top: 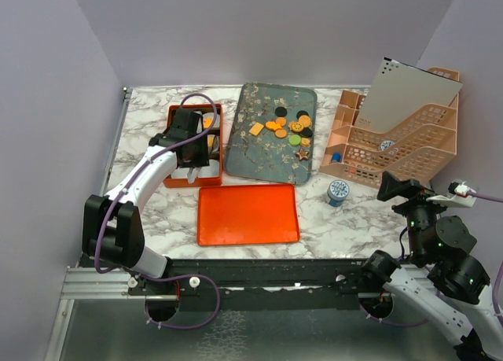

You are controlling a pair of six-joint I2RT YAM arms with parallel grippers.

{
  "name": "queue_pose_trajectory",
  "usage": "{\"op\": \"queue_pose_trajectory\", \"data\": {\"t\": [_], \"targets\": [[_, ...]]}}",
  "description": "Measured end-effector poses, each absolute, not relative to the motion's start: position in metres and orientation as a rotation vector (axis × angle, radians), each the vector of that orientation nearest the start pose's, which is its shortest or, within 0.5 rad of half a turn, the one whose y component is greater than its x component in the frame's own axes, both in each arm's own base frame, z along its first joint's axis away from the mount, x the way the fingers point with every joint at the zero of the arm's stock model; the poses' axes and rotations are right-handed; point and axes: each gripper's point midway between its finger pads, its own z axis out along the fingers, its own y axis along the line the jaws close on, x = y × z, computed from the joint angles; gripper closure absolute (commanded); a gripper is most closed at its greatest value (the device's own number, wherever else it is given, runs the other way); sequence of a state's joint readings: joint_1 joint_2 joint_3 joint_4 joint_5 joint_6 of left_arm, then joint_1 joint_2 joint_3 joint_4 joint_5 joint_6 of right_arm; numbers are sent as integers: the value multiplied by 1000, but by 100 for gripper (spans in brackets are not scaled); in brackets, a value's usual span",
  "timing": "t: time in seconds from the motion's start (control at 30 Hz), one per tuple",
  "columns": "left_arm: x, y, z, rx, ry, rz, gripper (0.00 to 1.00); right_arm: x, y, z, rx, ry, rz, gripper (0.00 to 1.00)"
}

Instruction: Pack the cookies

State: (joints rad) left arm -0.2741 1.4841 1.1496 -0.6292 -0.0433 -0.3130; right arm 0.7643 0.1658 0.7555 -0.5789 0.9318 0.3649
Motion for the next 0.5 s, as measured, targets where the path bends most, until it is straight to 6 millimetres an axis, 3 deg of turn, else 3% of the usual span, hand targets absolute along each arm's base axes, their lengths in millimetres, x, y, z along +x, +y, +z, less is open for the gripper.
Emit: {"op": "queue_pose_trajectory", "data": {"t": [0.27, 0.5], "targets": [[342, -101, 126, -69, 2537, -177, 43, 180, -11, 305, 415, 1514, 158, 0], [340, -99, 136, -71, 2507, -177, 47, 180, -11, 305, 414, 1516, 157, 0]]}}
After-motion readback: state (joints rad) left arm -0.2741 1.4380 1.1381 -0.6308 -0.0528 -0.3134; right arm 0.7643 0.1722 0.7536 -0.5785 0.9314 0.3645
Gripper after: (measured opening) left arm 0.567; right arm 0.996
